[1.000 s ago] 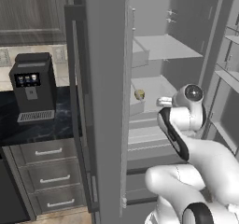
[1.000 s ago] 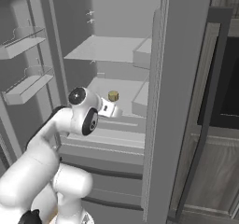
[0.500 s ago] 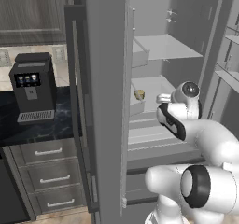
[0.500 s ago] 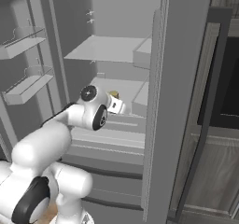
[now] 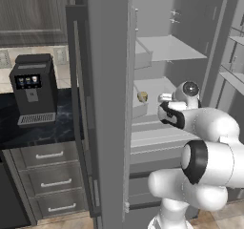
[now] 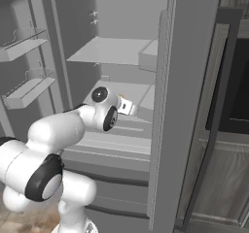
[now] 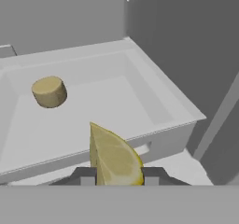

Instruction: Move the cheese and lemon wedge from the top shelf to the second highest shelf to make space. Then, place the pitcher from the counter on the cleared top shelf.

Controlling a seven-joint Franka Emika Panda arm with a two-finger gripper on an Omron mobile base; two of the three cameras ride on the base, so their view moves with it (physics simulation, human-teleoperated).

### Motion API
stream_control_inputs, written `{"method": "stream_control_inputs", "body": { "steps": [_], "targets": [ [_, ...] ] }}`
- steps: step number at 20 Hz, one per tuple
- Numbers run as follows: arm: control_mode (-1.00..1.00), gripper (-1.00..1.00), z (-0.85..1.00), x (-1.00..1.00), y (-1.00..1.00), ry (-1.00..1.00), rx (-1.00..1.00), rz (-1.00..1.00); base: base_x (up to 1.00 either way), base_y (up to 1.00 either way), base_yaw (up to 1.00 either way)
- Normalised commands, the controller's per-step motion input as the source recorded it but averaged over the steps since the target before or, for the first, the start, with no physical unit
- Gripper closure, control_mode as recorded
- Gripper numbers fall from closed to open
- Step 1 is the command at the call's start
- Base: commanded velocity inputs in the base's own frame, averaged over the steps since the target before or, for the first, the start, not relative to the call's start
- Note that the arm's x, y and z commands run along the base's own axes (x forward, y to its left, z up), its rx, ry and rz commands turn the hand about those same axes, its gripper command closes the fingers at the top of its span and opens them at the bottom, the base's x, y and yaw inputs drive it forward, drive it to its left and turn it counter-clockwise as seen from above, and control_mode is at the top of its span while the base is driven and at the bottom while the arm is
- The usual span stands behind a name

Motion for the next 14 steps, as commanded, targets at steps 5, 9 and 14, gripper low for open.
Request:
{"method": "stream_control_inputs", "body": {
  "steps": [5, 9, 14],
  "targets": [
    [-1.00, 1.00, -0.20, 0.36, 0.00, 0.00, 0.00, 0.00, 0.00, 0.00, 0.00],
    [-1.00, 1.00, -0.27, 0.33, -0.03, 0.00, 0.00, 0.00, 0.00, 0.00, 0.00],
    [-1.00, 1.00, -0.30, 0.36, -0.10, 0.00, 0.00, 0.00, 0.00, 0.00, 0.00]
  ]
}}
